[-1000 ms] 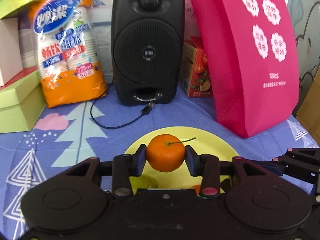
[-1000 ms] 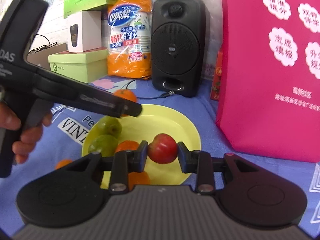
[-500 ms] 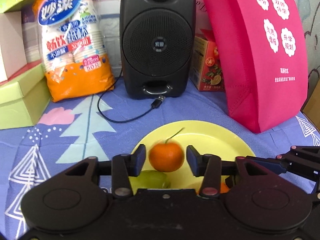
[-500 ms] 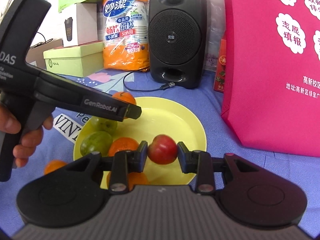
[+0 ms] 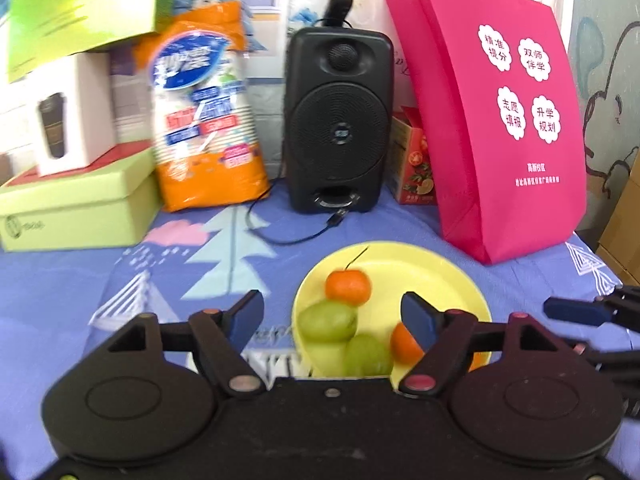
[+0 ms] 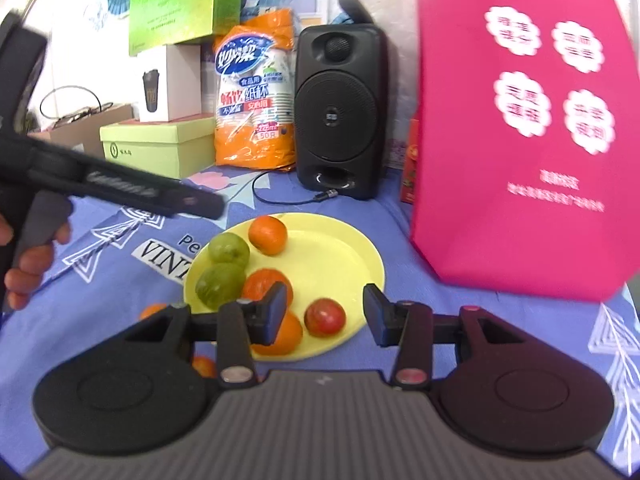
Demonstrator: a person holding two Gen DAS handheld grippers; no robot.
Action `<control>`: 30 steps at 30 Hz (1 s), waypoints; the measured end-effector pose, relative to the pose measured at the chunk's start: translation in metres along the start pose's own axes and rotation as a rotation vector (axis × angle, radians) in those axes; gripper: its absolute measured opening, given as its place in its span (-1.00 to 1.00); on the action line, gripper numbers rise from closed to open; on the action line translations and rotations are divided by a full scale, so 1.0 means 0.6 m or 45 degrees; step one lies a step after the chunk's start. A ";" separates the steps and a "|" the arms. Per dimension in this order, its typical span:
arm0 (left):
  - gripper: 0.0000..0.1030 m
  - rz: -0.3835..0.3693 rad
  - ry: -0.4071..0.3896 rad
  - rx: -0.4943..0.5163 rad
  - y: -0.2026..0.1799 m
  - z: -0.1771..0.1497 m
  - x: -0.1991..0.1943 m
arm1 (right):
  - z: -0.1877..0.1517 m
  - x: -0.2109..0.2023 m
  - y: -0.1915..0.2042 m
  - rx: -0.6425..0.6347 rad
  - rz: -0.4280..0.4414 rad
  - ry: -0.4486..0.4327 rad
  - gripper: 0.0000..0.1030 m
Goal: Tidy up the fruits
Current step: 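Move both grippers back toward the remaining fruit on the cloth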
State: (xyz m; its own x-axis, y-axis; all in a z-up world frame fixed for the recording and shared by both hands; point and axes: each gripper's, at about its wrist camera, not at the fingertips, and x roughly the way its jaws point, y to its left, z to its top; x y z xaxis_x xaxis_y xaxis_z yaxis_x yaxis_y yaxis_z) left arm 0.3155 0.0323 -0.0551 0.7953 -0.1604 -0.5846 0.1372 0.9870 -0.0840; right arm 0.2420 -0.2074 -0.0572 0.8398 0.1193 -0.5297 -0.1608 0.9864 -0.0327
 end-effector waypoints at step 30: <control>0.01 -0.008 0.099 -0.012 -0.049 -0.192 -0.042 | -0.125 -0.048 0.053 0.020 0.108 0.111 -0.02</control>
State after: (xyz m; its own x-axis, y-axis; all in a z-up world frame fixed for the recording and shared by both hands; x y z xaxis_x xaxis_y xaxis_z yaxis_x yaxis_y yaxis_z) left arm 0.2233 0.0089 -0.1309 0.7461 -0.1656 -0.6449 0.1366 0.9860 -0.0952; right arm 0.1741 -0.1881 -0.1064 0.7749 0.1931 -0.6018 -0.2208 0.9749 0.0285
